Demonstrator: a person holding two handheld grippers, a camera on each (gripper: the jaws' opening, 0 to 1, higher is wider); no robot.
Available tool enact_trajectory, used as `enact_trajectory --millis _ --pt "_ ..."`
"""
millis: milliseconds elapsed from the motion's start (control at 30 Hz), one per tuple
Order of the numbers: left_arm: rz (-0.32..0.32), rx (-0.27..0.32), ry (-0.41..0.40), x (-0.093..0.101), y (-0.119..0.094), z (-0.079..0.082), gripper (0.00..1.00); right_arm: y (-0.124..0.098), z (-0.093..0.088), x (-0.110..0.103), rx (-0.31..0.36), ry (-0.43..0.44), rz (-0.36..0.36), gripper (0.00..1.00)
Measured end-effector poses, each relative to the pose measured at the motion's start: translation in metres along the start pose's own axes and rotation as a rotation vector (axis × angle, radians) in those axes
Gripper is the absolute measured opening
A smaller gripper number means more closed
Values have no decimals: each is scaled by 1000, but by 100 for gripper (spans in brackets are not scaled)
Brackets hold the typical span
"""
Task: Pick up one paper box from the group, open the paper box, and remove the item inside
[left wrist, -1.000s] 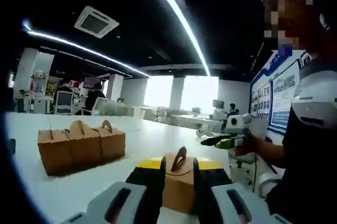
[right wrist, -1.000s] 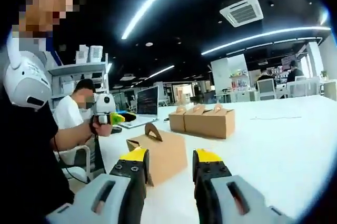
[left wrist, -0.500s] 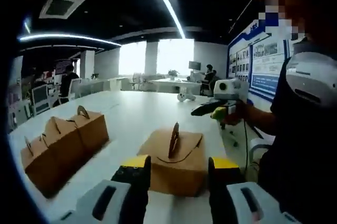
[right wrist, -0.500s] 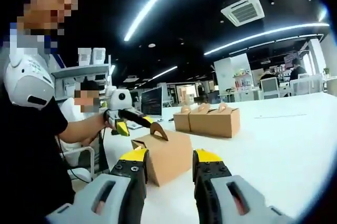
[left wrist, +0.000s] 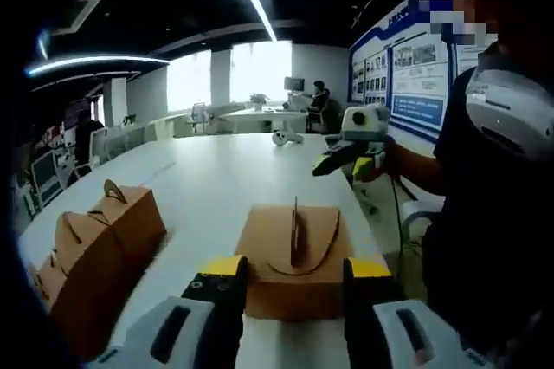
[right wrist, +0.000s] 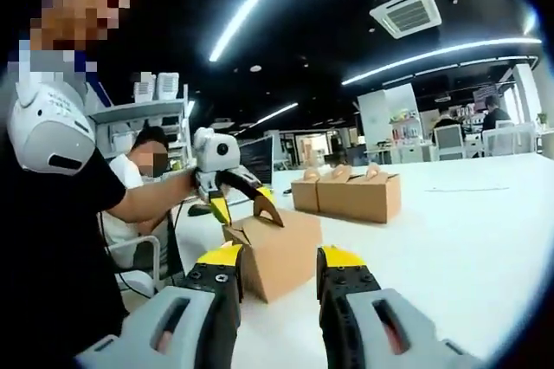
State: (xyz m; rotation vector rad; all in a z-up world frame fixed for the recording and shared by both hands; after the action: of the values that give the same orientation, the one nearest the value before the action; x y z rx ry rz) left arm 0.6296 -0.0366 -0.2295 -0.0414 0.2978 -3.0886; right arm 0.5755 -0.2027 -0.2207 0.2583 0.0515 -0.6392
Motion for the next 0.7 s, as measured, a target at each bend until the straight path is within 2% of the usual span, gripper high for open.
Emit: enact_trajectory --millis 167,233,333,567,700 --pt "-10 -32 7 0 2 -1 46 -2 0 4 9 2 -18 34" --pt "-37 3 -10 0 4 -2 45 -1 -1 4 6 7 -19 34" --pt "-34 27 -22 -3 4 -3 42 0 -1 4 0 6 -15 34" --pt "-13 3 -28 -5 4 -3 39 8 3 -1 10 2 -7 34" --pt "-16 -10 -29 -5 5 -4 39 13 10 -5 6 -68 -28 33"
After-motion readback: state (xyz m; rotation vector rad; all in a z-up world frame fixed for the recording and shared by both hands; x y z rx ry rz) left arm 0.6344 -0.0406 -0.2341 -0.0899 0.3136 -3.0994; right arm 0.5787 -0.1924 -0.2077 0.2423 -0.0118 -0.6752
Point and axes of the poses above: the point that each gripper's makers call its tool centre point, and the gripper's own axes: y roughly forward along the fingers, x roughly to its right, z roughly out of its top, the point moved 2 cm from there along -y, roughly backward along the fingers, and after that the axes turned 15 degrees about x, right-handed, at the moved point
